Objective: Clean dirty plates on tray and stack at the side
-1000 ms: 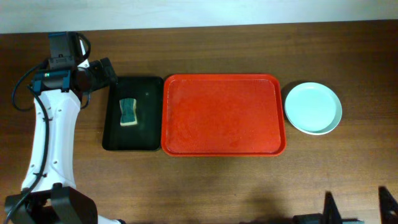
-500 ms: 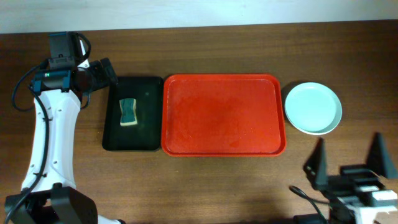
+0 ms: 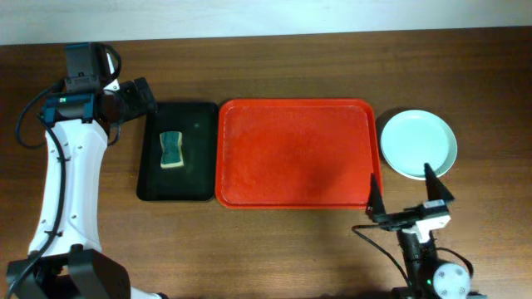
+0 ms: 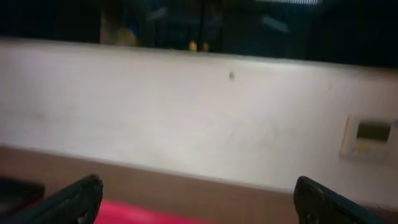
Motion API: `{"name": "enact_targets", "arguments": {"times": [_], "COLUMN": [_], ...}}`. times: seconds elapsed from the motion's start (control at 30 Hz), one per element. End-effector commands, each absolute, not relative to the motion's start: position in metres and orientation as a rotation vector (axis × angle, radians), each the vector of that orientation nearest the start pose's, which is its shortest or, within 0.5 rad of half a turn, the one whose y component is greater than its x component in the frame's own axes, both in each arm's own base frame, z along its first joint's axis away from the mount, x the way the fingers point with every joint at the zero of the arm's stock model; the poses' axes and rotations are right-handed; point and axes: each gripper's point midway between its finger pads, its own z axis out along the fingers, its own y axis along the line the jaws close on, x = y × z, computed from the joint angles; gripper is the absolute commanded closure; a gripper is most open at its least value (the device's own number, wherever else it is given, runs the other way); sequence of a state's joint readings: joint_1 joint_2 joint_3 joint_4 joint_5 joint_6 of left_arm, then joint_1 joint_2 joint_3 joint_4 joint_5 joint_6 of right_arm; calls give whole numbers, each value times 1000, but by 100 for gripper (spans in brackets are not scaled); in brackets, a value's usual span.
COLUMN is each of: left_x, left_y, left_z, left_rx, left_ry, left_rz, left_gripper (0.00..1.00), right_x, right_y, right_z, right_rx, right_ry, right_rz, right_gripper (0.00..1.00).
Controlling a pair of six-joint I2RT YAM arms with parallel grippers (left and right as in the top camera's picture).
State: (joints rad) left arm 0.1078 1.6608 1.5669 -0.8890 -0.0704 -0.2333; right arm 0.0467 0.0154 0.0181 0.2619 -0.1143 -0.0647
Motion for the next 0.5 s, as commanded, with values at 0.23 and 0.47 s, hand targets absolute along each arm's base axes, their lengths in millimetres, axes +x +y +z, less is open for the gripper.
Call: {"name": "enact_targets", "arguments": {"times": [0.23, 0.47], "left_x": [426, 426], "left_y": [58, 58], "left_z": [207, 207], "left_rx": [-480, -480], "left_ry": [2510, 2510], "left_rz": [31, 31], "left_gripper": [1, 1], "right_x": [244, 244], "right_y": [33, 30], "right_z": [171, 158], "right_rx": [-194, -181], "right_ry": [1575, 1631], "right_rz": [77, 66], "right_gripper": [2, 1]}}
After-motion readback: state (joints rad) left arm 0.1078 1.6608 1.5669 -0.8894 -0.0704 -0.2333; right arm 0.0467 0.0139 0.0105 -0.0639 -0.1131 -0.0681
